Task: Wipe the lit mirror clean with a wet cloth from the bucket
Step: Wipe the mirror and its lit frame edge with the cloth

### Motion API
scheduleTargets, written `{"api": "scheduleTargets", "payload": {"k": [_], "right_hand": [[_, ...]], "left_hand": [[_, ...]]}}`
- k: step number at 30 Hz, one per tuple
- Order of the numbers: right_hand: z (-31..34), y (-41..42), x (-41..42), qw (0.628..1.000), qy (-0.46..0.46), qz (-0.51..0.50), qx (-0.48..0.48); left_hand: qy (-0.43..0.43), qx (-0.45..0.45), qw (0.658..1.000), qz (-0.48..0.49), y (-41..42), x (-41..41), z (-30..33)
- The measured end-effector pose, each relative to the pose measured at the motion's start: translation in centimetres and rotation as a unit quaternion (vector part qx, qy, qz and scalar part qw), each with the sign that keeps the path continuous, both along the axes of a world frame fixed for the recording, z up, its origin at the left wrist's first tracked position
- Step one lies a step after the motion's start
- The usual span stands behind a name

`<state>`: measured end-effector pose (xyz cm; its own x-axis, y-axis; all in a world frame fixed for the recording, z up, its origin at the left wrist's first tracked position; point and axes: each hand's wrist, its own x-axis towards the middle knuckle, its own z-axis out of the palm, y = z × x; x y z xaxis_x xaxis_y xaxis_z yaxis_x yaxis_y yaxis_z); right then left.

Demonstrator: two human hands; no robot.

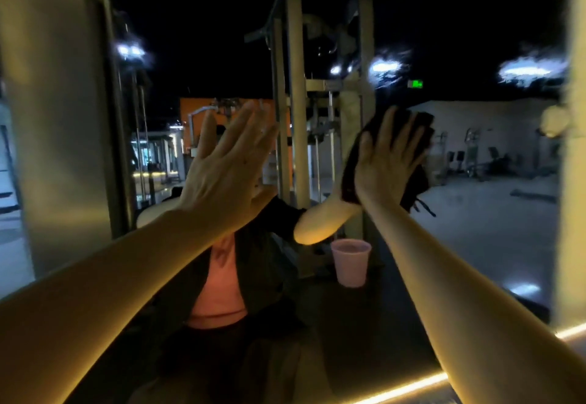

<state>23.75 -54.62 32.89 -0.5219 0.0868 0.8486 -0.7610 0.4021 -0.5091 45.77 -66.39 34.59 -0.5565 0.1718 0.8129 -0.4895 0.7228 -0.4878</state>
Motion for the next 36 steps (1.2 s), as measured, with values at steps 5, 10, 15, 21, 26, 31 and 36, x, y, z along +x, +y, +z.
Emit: {"api": "scheduleTargets", "payload": {"k": [5,10,15,21,26,31,36], "right_hand": [[-2.8,-1.1,2.0,0.931,0.293,0.046,0.214],[3.7,2.1,-3.6,1.0,0.006,-0.005,0.024],[3.4,-0.4,-0.3,0.981,0.172,0.019,0.094],[5.5,3.0,-4.9,0.998,0.048,-0.014,0.035],[10.4,0.0,-0.4,0.993,0.11,0.004,0.042],[4.0,-0.6,0.8,0.946,0.258,0.035,0.191],[7.4,0.9,-0.9,0.999,0.006,-0.003,0.045]], "left_hand": [[0.015,0.021,0.999,0.029,-0.8,-0.9,3.0],[0.012,0.02,0.999,0.046,-1.4,-1.0,3.3],[0.022,0.004,0.999,0.048,-1.8,-1.3,3.2],[0.025,-0.015,0.999,0.043,-2.3,-1.6,3.1],[0.029,-0.019,0.999,0.037,-2.6,-1.8,3.0],[0.013,-0.016,0.999,0.028,-2.6,-1.5,3.2],[0.004,-0.033,0.999,0.01,-3.7,3.0,2.1]]}}
